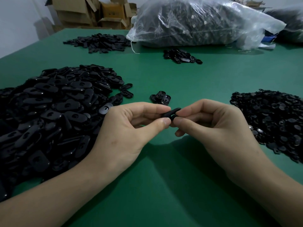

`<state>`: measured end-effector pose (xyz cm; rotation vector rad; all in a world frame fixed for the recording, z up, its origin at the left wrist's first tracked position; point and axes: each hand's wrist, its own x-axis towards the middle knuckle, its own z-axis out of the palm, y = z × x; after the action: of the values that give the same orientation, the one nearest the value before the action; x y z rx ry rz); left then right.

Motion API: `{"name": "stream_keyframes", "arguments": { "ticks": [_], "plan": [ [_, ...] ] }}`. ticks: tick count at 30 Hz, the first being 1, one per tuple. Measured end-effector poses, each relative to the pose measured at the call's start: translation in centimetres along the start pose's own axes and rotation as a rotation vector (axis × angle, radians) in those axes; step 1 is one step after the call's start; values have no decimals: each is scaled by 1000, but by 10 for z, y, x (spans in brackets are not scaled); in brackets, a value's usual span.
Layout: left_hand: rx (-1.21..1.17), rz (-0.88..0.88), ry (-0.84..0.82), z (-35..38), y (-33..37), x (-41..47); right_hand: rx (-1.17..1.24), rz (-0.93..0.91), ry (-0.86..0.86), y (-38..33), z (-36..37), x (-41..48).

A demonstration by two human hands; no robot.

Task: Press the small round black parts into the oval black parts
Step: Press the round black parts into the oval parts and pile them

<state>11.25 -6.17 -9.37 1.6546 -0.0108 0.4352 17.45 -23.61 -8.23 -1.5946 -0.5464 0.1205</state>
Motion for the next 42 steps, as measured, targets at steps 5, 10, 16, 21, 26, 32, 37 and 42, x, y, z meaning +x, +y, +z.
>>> {"name": "stream_keyframes", "arguments": {
  "ticks": [5, 10, 16, 21, 26, 32, 37, 42],
  "plan": [
    [26, 4, -8, 0, 0, 0, -11, 0, 3, 0, 0, -1],
    [61, 24, 1, 2, 1, -1, -90, -4, -3, 0, 0, -2],
    [113, 52, 14, 1, 0, -2, -137, 13, -16, -2, -3, 0],
    [169, 82, -3, 0, -2, -3, -158, 13, -22, -2, -2, 0],
    [180, 63, 2, 1, -1, -4, -191, 7, -15, -1, -3, 0],
    [202, 56, -6, 1, 0, -4, -224, 1, -8, -1, -4, -1],
    [164, 44, -34, 1, 1, -4, -178, 11, 21, -4, -5, -1],
    [62, 32, -69, 0, 1, -2, -103, 58, 3, -6, -6, 0]
  ]
}}
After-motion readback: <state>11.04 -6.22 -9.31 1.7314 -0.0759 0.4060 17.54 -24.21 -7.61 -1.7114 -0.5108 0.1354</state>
